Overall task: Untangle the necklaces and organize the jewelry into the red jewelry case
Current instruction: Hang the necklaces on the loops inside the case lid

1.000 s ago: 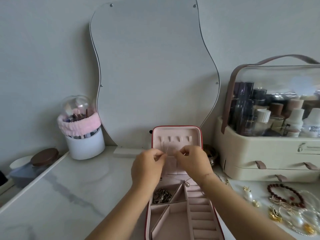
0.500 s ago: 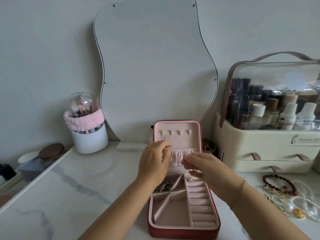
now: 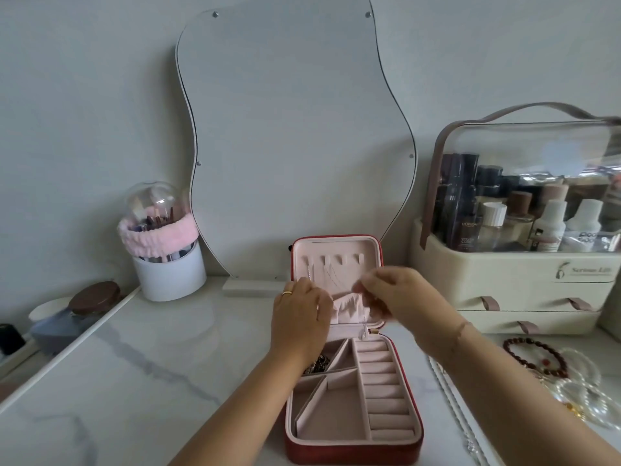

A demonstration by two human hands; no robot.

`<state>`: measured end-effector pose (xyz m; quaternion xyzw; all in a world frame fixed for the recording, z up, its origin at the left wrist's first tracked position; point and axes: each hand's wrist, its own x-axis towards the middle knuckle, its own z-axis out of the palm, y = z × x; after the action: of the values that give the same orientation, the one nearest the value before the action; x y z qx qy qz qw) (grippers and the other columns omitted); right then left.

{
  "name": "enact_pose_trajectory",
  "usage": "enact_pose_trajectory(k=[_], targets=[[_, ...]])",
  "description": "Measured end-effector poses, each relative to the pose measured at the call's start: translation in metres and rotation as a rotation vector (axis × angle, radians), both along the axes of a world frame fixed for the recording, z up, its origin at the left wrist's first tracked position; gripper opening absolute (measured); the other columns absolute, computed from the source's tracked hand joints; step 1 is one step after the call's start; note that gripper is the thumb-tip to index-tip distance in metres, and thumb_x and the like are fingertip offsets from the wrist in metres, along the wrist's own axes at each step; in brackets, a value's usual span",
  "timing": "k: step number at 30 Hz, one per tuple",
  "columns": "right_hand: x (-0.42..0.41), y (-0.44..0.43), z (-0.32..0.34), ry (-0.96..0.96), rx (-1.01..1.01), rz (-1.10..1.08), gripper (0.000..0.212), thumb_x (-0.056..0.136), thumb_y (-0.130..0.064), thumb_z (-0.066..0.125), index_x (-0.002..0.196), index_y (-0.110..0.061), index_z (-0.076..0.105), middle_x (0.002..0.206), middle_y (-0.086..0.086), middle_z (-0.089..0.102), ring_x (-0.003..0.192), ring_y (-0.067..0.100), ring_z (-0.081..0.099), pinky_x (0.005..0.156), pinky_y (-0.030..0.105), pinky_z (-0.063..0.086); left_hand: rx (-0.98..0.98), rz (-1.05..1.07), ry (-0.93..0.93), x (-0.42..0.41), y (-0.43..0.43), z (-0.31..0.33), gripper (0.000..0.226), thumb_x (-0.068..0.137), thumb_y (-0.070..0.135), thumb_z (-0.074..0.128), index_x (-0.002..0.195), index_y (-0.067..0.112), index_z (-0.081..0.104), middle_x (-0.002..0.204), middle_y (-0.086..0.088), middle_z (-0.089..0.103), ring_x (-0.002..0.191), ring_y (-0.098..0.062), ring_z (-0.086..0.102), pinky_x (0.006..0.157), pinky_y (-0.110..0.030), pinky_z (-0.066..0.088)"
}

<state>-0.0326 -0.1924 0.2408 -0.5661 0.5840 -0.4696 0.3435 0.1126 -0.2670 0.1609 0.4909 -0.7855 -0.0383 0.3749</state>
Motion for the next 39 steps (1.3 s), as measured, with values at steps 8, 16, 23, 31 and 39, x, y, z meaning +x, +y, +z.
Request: enact_pose_trajectory(k=[8,16,23,31,39], targets=[[0.013,-0.05,0.025,-0.098,-0.158,0.017,0.03,0.097,-0.015,0.046,0.074,-0.013,0.065,0.066,-0.001,0.065,0.056,0.009,0.057,0.054,0.014,0.042,0.002,-0.12,0.346,0.004,-0.004,-0.006,0.044,0.09,0.033,0.027,0.071,0.021,0.064,0.083,0.003,0.059,0.088,-0.018,0.051,0.082,-0.042,0.042],[0.012,-0.062,-0.005,0.137,-0.014,0.038,0.024,0.096,-0.015,0.052,0.086,-0.001,0.068,0.073,0.007,0.068,0.06,0.015,0.062,0.063,0.024,0.054,-0.027,-0.121,0.372,0.003,-0.005,-0.005,0.05,0.086,0.036,0.028,0.073,0.016,0.071,0.085,0.002,0.061,0.089,-0.019,0.052,0.083,-0.044,0.043],[-0.02,0.006,-0.007,-0.096,0.004,-0.005,0.025,0.098,-0.015,0.046,0.09,-0.006,0.068,0.073,0.008,0.068,0.06,0.015,0.058,0.056,0.019,0.048,0.041,-0.123,0.322,0.005,0.011,0.009,0.061,0.086,0.056,0.029,0.086,0.013,0.072,0.097,-0.001,0.065,0.1,-0.023,0.054,0.095,-0.045,0.041],[-0.064,0.116,-0.029,-0.35,0.034,-0.144,0.028,0.098,-0.016,0.045,0.094,-0.001,0.068,0.077,0.013,0.066,0.067,0.018,0.06,0.065,0.028,0.051,0.103,-0.595,0.106,-0.024,0.128,0.029,0.022,0.086,0.041,0.066,0.097,0.024,0.074,0.096,0.014,0.066,0.097,0.001,0.056,0.087,-0.015,0.04],[-0.07,0.199,-0.077,-0.621,0.033,-0.299,0.028,0.098,-0.011,0.043,0.093,0.004,0.067,0.069,0.014,0.061,0.057,0.019,0.055,0.048,0.024,0.049,0.17,-0.699,-0.062,-0.067,0.174,-0.024,0.033,0.08,0.026,0.076,0.111,0.018,0.07,0.104,0.008,0.061,0.092,0.004,0.047,0.082,-0.009,0.036]])
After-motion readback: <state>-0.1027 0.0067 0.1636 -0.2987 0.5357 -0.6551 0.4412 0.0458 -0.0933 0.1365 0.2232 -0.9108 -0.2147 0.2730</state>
